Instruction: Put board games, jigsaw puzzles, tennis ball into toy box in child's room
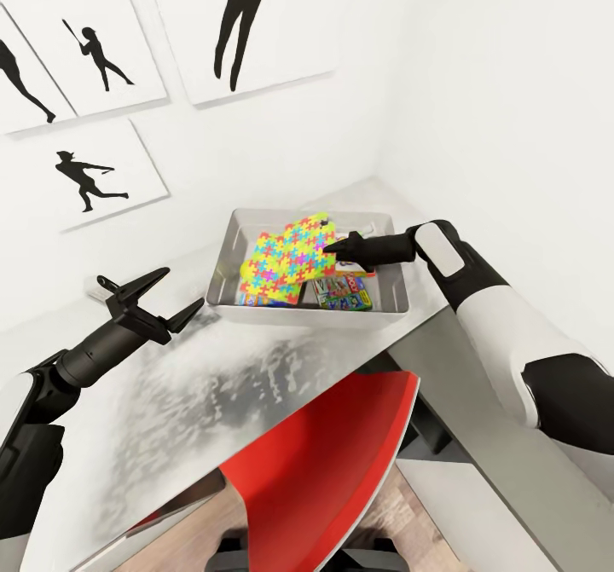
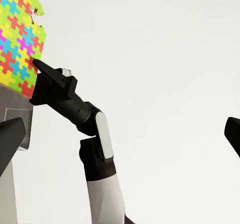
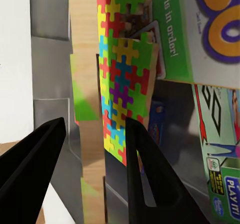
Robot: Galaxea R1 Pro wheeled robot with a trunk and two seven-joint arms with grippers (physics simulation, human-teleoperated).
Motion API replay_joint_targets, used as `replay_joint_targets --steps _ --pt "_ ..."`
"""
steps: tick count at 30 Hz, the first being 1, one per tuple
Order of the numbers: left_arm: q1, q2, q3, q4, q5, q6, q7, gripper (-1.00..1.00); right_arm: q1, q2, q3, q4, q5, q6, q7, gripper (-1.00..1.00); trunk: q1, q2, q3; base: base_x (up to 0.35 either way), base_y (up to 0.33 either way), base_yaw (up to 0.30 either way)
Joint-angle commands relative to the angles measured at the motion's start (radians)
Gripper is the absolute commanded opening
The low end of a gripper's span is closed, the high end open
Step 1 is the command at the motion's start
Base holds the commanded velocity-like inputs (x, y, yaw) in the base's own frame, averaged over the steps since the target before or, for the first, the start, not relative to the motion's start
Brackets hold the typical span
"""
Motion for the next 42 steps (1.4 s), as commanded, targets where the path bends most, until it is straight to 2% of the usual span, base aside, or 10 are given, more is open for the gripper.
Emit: replay_joint_targets --steps 1,13,14,42 --pt "-0.001 0.000 0.000 0.000 -0.009 0.003 -0.009 1.00 -0.001 -0.001 0.003 0.002 0.038 0.000 0.010 -1.00 0.001 -0.001 -0.001 0.000 0.000 0.000" --pt "-0.001 0.000 0.000 0.000 -0.009 0.003 -0.009 1.00 0.001 -0.004 -0.040 0.007 0.038 0.000 0.008 -1.00 0.001 -0.001 -0.001 0.000 0.000 0.000" --pt "-0.001 0.000 0.000 0.000 -0.009 0.003 -0.009 1.00 0.001 -0.004 -0.042 0.006 0.038 0.000 0.008 1.00 0.001 -0.001 -0.001 0.000 0.000 0.000" --pt "-0.001 0.000 0.000 0.000 -0.009 0.003 -0.009 1.00 -0.001 0.001 -0.042 -0.009 0.033 0.000 0.008 1.00 0.001 -0.001 -0.001 0.000 0.000 0.000"
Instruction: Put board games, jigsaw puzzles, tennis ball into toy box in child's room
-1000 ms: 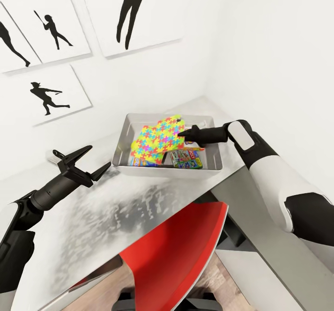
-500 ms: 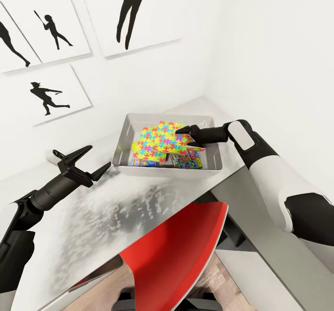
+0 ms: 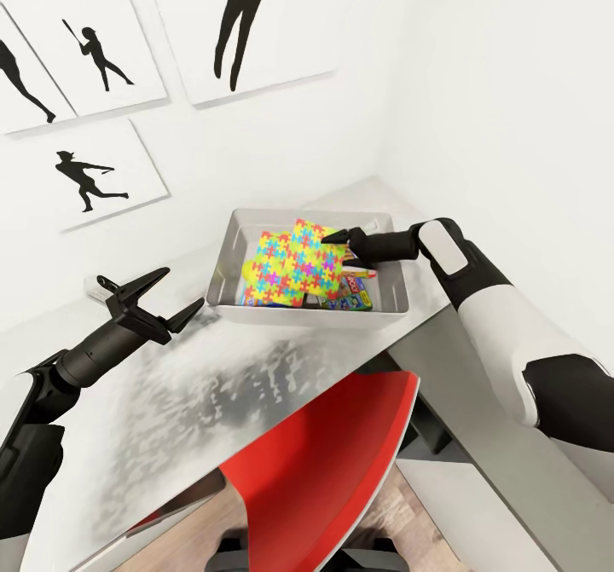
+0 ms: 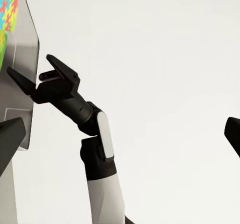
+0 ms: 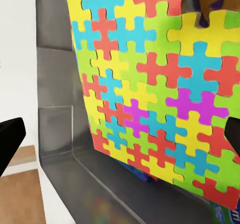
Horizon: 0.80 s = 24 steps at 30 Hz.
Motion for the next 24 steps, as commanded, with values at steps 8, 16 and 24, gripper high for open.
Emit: replay_joint_targets --steps 8,16,24 --pt "-0.001 0.000 0.000 0.000 -0.009 0.003 -0.009 1.00 0.006 -0.002 0.005 -0.075 0.016 0.000 0.002 1.00 0.001 -0.002 -0.001 0.000 0.000 0.000" --pt "-0.001 -0.001 0.000 0.000 -0.009 0.003 -0.009 1.00 0.015 -0.006 0.002 -0.190 0.012 0.000 -0.068 1.00 0.001 -0.002 -0.001 0.000 0.000 0.000" --pt "-0.001 -0.001 0.000 0.000 -0.009 0.003 -0.010 1.00 0.043 -0.009 0.002 -0.337 0.011 0.000 -0.149 1.00 0.001 -0.002 -0.001 0.000 0.000 0.000"
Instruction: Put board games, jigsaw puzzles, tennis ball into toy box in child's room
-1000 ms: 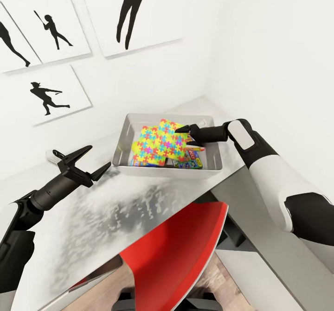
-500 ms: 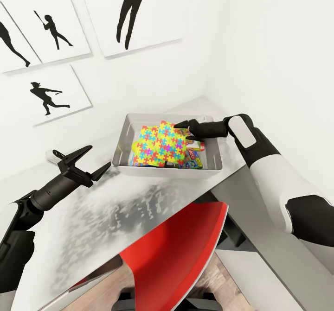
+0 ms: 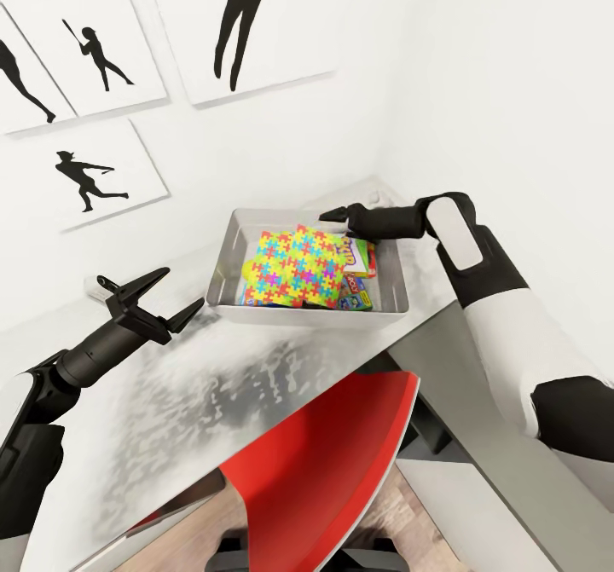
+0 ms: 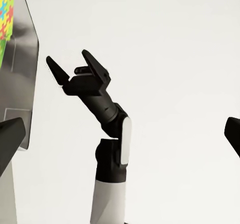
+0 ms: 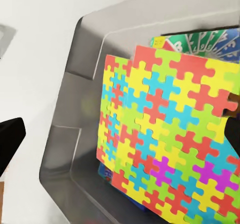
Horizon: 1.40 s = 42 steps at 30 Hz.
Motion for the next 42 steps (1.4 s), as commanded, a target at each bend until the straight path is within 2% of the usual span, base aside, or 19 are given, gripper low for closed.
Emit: replay_joint_targets --steps 1,10,16,22,23,26,35,42 --pt "-0.001 0.000 0.000 0.000 -0.009 0.003 -0.009 1.00 0.004 -0.001 0.002 -0.020 0.009 0.002 -0.002 1.00 0.001 -0.002 -0.001 0.000 0.000 0.000" --pt "0.002 0.001 0.000 0.000 -0.011 0.003 -0.009 1.00 0.043 0.000 0.002 -0.126 0.009 0.002 -0.093 1.00 0.001 -0.002 -0.001 0.000 0.000 0.000" --pt "0.005 0.001 0.000 0.000 -0.012 0.003 -0.008 1.00 0.094 -0.002 0.002 -0.242 0.011 0.002 -0.140 1.00 0.001 -0.002 -0.001 0.000 0.000 0.000" --pt "0.011 0.001 0.000 0.000 -0.012 0.004 -0.015 1.00 0.190 -0.007 -0.001 -0.474 0.014 0.002 -0.158 1.00 0.001 -0.002 -0.001 0.000 0.000 0.000" --pt "0.011 0.001 0.000 0.000 -0.012 0.004 -0.015 1.00 0.190 -0.007 -0.001 -0.474 0.014 0.002 -0.158 1.00 0.001 -0.002 -0.001 0.000 0.000 0.000" --pt "0.026 0.000 0.009 0.000 -0.012 0.002 -0.041 1.00 0.232 -0.014 -0.003 -0.581 0.014 0.002 -0.161 1.00 0.001 -0.002 -0.001 0.000 0.000 0.000" --pt "0.043 -0.001 0.025 0.000 -0.014 0.002 -0.079 1.00 0.262 -0.030 -0.004 -0.651 0.012 0.002 -0.156 1.00 0.001 -0.002 -0.001 -0.053 0.000 0.000" --pt "0.047 -0.001 0.028 0.000 -0.014 0.003 -0.087 1.00 0.277 -0.041 -0.033 -0.663 0.012 0.002 -0.155 1.00 0.001 -0.002 -0.001 -0.239 0.000 -0.008"
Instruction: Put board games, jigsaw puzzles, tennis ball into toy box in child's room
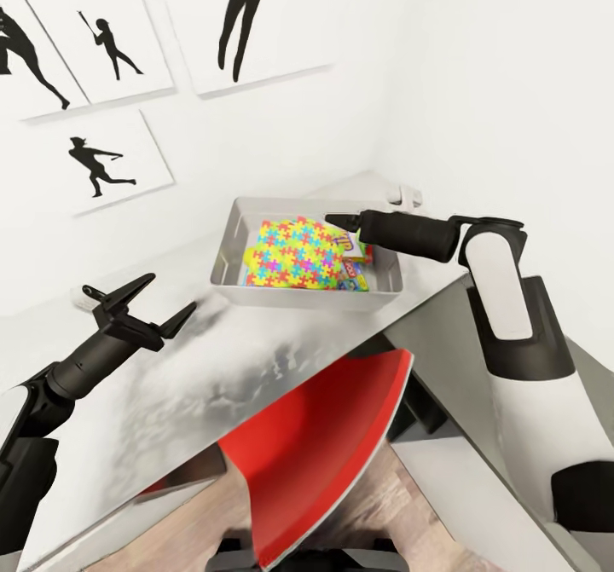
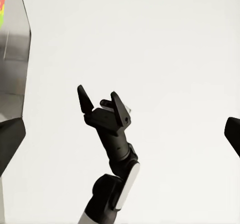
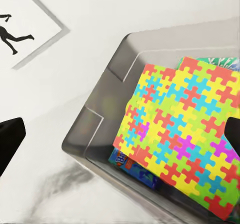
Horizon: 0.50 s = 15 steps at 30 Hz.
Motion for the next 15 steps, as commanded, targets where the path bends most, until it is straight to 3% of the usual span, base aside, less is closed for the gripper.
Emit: replay_joint_targets --steps 1,9,15 --pt "0.000 0.000 0.001 0.000 -0.008 0.003 -0.009 1.00 0.003 -0.002 -0.004 -0.001 -0.007 0.002 -0.007 1.00 0.000 -0.002 -0.001 -0.208 0.000 -0.076" --pt "0.002 0.000 0.003 0.000 -0.008 0.003 -0.010 1.00 0.014 -0.019 -0.020 -0.004 -0.008 0.002 -0.007 1.00 0.000 -0.002 -0.001 -0.088 0.000 -0.199" --pt "0.002 0.000 0.001 0.000 -0.008 0.003 -0.011 1.00 0.017 -0.047 -0.035 -0.005 -0.009 0.002 -0.007 1.00 0.000 -0.002 -0.001 -0.021 0.000 -0.269"
